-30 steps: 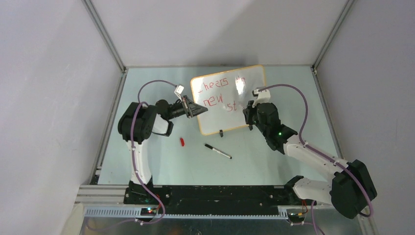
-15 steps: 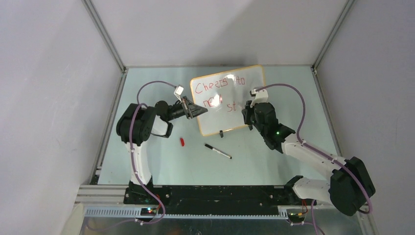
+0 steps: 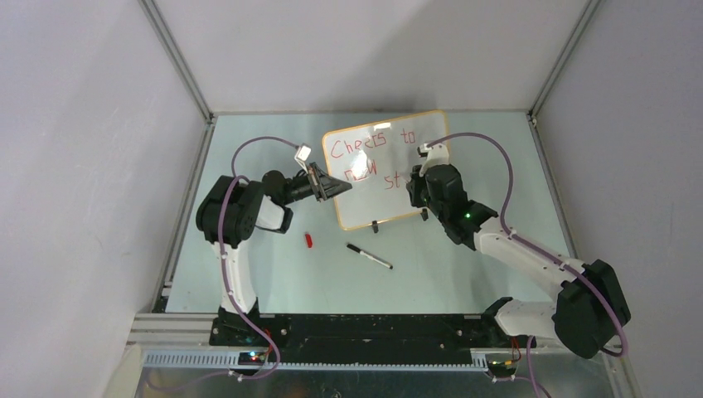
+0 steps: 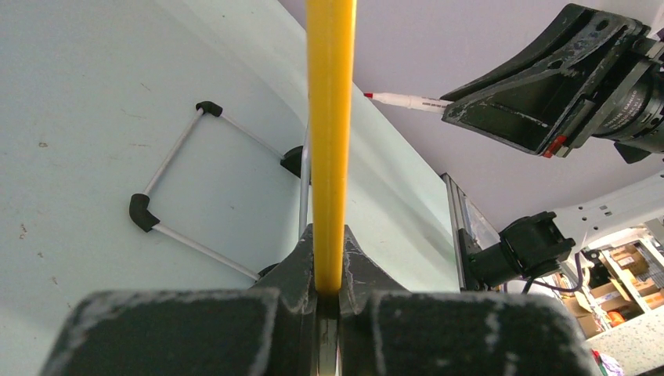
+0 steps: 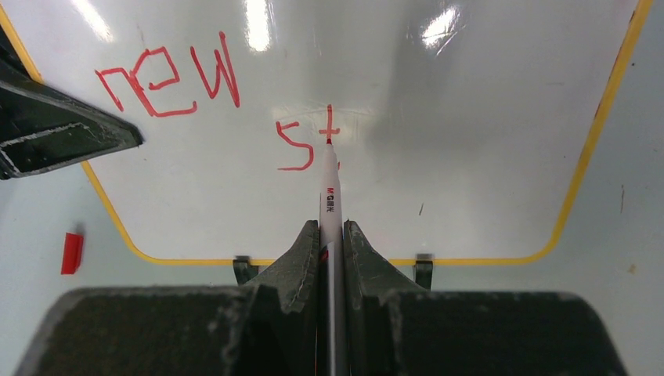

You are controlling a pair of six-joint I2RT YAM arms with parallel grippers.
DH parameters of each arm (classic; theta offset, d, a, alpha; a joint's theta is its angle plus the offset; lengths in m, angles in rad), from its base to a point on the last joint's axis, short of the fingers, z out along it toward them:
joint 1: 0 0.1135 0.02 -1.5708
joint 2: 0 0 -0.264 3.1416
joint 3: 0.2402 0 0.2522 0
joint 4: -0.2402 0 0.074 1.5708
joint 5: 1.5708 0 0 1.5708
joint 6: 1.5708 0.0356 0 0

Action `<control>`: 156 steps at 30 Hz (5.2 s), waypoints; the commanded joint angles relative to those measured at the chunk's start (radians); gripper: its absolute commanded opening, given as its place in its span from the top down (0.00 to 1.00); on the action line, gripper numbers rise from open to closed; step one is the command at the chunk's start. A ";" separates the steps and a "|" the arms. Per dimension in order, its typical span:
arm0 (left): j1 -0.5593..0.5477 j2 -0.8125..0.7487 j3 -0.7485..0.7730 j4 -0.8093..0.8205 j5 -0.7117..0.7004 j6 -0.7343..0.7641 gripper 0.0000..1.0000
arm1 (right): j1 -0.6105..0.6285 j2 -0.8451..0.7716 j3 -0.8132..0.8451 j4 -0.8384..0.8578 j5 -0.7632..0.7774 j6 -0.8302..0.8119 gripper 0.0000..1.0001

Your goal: Write a sentence on the whiteboard

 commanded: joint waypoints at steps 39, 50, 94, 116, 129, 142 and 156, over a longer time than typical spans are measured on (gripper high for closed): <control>-0.001 -0.023 0.026 0.052 0.005 -0.014 1.00 | -0.067 0.082 0.116 -0.077 -0.035 0.028 1.00; 0.000 -0.025 0.026 0.052 0.005 -0.014 1.00 | -0.077 0.101 0.126 -0.085 -0.018 0.028 1.00; -0.004 -0.027 0.025 0.053 0.003 -0.012 1.00 | -0.064 0.122 0.142 -0.098 -0.079 0.005 1.00; -0.004 -0.028 0.023 0.054 0.004 -0.012 1.00 | -0.053 0.106 0.128 -0.142 -0.017 -0.007 1.00; -0.006 -0.026 0.026 0.052 0.004 -0.014 1.00 | -0.074 0.129 0.144 -0.116 -0.015 0.004 1.00; -0.007 -0.026 0.026 0.053 0.006 -0.014 1.00 | -0.079 0.143 0.185 -0.125 -0.020 -0.003 1.00; -0.006 -0.026 0.026 0.053 0.006 -0.015 1.00 | -0.079 0.144 0.178 -0.176 -0.016 0.005 1.00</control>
